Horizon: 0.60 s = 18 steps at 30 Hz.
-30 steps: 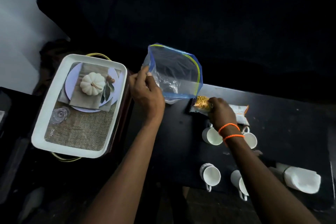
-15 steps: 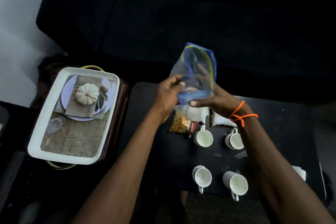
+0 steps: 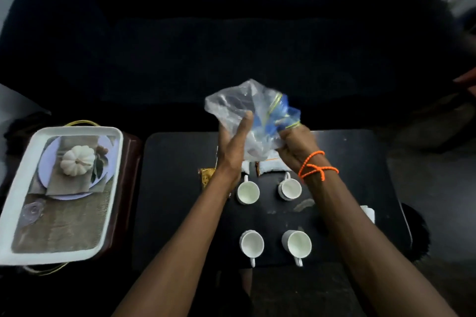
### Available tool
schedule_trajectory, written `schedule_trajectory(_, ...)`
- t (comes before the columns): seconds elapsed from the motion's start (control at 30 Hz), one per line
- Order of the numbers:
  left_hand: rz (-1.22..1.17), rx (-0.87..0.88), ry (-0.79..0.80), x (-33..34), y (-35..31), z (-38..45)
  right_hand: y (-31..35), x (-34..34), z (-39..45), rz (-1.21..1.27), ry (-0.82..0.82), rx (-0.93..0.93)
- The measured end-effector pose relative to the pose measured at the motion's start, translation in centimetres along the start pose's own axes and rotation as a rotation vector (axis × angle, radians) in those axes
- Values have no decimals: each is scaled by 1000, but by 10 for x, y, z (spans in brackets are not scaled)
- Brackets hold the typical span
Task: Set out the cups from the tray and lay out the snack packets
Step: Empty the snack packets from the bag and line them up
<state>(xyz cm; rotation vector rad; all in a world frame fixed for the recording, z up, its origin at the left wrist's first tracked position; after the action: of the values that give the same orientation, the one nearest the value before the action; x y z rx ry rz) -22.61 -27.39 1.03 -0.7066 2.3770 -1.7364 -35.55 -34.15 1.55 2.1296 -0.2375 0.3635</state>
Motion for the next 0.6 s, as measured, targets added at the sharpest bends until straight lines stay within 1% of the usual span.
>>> schedule_trajectory(0.07,7,-18,137,30,4,2,-1,-11,-12,-349,-11,-104)
schedule_trajectory(0.13,108,-45,199,50,13,3,7,-26,-16,-721,-84,-203)
schedule_trajectory(0.17,153,-38,228,58,17,3,14,-33,-19,-871,-105,-223)
schedule_trajectory(0.2,189,-21,257,64,20,3,21,-43,-22,-920,-77,-220)
schedule_trajectory(0.23,219,-4,275,70,22,2,28,-53,-27,-844,9,-182)
schedule_trajectory(0.27,246,15,273,76,22,1,34,-66,-34,-680,117,-113)
schedule_trajectory(0.3,277,36,255,83,21,0,40,-79,-43,-486,191,-42)
schedule_trajectory(0.33,315,52,225,90,18,0,48,-93,-51,-346,210,-11)
schedule_trajectory(0.37,357,55,178,97,16,0,58,-108,-59,-279,164,-34)
schedule_trajectory(0.4,401,48,120,102,15,0,66,-123,-66,-286,64,-98)
schedule_trajectory(0.43,448,33,71,107,14,1,74,-138,-72,-353,-42,-154)
schedule_trajectory(0.47,497,20,52,114,14,-1,79,-151,-77,-412,-95,-177)
schedule_trajectory(0.5,553,9,66,123,15,-6,83,-158,-83,-439,-81,-178)
schedule_trajectory(0.53,606,-1,102,135,16,-13,85,-164,-89,-456,-32,-179)
schedule_trajectory(0.6,685,-15,206,165,20,-30,86,-177,-96,-550,80,-245)
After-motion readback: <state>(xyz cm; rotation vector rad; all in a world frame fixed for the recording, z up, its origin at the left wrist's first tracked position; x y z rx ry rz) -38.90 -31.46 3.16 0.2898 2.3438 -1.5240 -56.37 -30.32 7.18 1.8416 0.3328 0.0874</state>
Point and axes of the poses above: each hand's wrist, its own z-axis towards the middle knuckle, its own x-axis out of the palm, y = z × x, the point moved 2 cm from there along z, towards the middle knuckle, and after that the axes turned 9 degrees about z, right-handed, at the moved point
